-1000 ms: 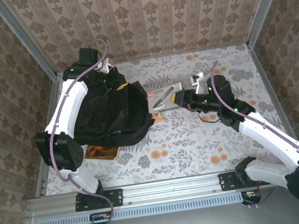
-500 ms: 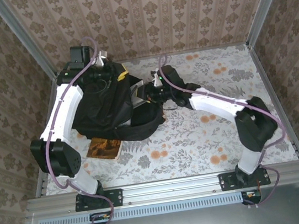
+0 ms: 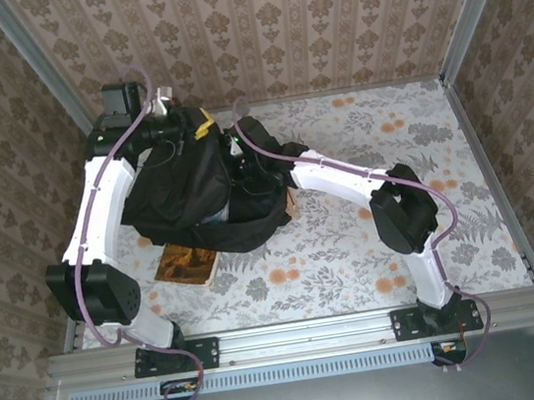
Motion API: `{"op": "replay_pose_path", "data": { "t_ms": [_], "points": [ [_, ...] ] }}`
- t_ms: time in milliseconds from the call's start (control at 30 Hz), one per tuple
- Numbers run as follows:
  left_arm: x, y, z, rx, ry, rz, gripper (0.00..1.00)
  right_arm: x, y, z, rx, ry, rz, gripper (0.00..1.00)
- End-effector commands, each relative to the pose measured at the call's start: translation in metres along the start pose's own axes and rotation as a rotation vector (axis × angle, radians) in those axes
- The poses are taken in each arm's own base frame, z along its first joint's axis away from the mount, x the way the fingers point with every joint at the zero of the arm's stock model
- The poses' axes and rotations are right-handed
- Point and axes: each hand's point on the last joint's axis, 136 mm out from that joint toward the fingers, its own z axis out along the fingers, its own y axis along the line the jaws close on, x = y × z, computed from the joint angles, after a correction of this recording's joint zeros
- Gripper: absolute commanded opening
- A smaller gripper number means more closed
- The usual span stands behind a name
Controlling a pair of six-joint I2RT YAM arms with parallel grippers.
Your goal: Pack the student bag
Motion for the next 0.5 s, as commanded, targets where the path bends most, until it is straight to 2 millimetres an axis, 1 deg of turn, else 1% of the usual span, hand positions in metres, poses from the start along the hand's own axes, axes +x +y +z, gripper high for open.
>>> {"op": "replay_pose_path", "data": {
  "t_ms": [0,33,200,333,400,433,467],
  "points": [
    [-0.003,-0.026,-0.020,0.072,-0.040,0.098,0.05,-0.009,0.019,-0.041,0.020,-0.035,-0.122,0.78],
    [-0.007,-0.025,-0.022,0.065,-0.055,0.098,0.05,-0.007,0.019,-0.047,0.021,-0.032,-0.143,0.78],
    [-0.027,-0.018,-0.041,0.007,-0.159,0.108,0.06,-0.009,0.020,-0.088,0.027,-0.082,-0.216,0.78],
    [-0.041,-0.006,-0.059,-0.056,-0.280,0.117,0.06,-0.014,0.007,-0.113,0.040,-0.113,-0.205,0.78],
    [-0.043,-0.002,-0.062,-0.062,-0.294,0.120,0.06,-0.014,-0.002,-0.121,0.030,-0.121,-0.191,0.77],
    [-0.048,0.003,-0.064,-0.086,-0.319,0.118,0.06,-0.015,-0.006,-0.123,0.035,-0.121,-0.184,0.77],
    [-0.049,0.005,-0.066,-0.099,-0.327,0.121,0.06,-0.015,-0.015,-0.126,0.053,-0.121,-0.173,0.77]
  ]
}}
